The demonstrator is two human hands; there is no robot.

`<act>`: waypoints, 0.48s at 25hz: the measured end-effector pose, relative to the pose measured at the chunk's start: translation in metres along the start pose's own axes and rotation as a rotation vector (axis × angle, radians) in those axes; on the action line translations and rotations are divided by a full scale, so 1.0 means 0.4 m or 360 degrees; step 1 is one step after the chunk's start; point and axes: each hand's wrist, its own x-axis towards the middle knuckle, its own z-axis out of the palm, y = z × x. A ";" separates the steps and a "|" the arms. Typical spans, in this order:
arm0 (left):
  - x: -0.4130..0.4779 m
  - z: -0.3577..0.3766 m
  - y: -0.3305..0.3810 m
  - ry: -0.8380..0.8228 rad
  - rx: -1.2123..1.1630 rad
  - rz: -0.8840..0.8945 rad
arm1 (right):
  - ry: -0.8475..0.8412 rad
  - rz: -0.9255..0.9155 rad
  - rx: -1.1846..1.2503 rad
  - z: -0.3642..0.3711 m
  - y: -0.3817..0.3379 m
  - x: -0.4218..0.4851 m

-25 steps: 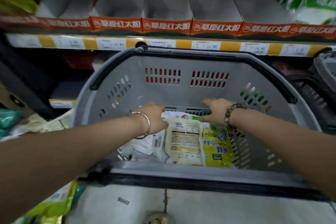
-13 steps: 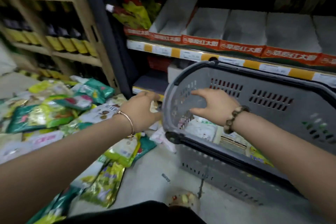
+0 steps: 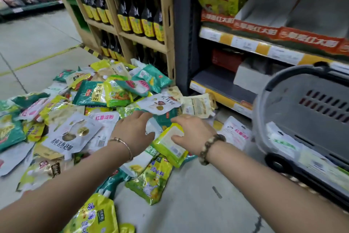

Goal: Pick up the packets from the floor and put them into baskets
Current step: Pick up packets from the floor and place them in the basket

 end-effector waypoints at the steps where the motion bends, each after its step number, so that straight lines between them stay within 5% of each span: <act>1: 0.015 0.033 -0.039 0.0010 0.0018 -0.0047 | -0.0079 0.0032 -0.0004 0.045 0.009 0.038; 7: 0.097 0.273 -0.240 -0.0265 -0.0023 -0.0393 | -0.0565 0.0383 -0.0020 0.303 0.087 0.218; 12: 0.197 0.405 -0.305 -0.0446 0.0083 -0.0530 | -0.0531 0.1075 0.0515 0.441 0.216 0.245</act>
